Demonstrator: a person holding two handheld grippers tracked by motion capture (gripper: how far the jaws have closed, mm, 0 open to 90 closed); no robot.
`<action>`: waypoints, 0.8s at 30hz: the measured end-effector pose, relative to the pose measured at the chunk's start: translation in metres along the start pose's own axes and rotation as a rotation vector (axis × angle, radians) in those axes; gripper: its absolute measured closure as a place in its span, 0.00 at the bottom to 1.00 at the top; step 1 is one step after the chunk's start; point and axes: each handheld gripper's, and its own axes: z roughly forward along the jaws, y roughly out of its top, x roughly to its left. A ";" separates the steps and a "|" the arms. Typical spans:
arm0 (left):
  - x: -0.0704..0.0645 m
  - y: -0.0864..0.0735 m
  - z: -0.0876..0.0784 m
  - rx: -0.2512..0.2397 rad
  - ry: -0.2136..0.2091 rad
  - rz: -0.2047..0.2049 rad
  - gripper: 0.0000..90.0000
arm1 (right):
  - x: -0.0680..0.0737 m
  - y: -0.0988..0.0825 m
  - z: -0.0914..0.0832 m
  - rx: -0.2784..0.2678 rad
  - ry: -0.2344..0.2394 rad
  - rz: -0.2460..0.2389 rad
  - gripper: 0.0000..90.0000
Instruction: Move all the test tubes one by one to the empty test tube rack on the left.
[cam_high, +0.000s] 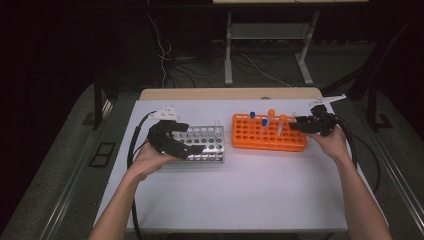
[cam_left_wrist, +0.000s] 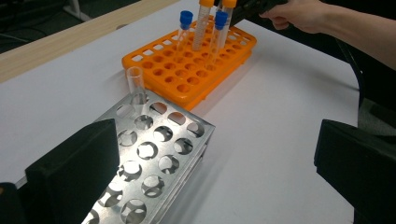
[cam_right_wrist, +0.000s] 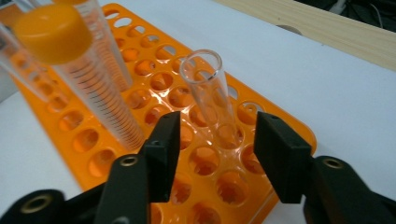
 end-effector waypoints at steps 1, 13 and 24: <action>0.000 -0.001 0.000 -0.002 0.002 -0.002 0.00 | 0.000 0.000 0.002 0.001 -0.004 -0.004 0.62; 0.003 -0.002 -0.004 -0.009 0.011 -0.011 0.00 | 0.007 0.004 0.010 0.020 -0.099 -0.078 0.83; 0.002 0.005 -0.003 0.010 0.014 0.005 0.00 | 0.016 0.023 -0.024 -0.016 -0.120 -0.091 0.83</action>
